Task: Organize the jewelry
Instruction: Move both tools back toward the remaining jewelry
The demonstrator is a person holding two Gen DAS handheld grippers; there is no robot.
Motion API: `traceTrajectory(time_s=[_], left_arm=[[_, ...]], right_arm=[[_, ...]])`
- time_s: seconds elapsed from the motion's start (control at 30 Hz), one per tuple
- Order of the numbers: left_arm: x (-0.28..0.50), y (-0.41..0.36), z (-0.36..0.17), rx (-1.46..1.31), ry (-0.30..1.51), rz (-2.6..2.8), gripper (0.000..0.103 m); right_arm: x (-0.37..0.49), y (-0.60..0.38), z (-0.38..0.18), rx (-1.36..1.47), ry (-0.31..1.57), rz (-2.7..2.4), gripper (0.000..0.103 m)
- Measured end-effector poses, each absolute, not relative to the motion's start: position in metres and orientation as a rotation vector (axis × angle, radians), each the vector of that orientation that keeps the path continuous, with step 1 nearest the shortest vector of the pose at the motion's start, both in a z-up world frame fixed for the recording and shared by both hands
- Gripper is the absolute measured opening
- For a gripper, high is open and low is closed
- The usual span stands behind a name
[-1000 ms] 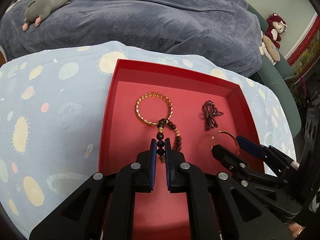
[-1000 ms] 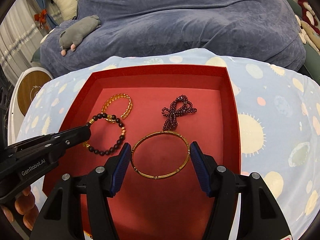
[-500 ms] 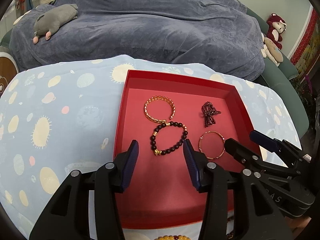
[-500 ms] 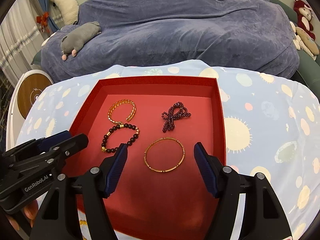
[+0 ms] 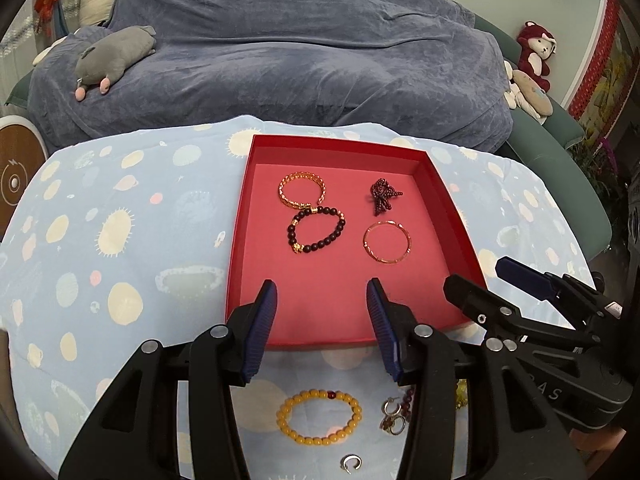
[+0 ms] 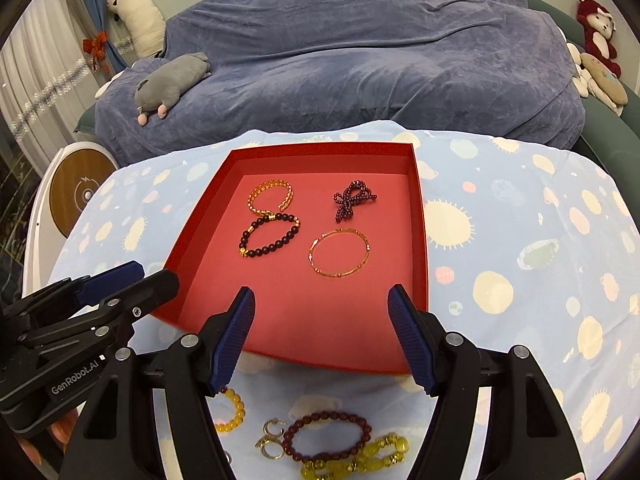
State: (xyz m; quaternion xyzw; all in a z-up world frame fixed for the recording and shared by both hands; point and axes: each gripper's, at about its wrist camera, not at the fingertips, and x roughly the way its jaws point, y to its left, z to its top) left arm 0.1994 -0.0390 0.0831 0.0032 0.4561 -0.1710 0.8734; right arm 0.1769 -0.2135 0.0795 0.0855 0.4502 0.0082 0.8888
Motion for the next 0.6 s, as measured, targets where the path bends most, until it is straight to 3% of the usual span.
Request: traceTrajectory(time_s=[0.6], left_arm=[[0.107, -0.004, 0.041, 0.022, 1.055, -0.285, 0.044]], right_arm=[[0.071, -0.22, 0.053, 0.178, 0.991, -0.032, 0.066]])
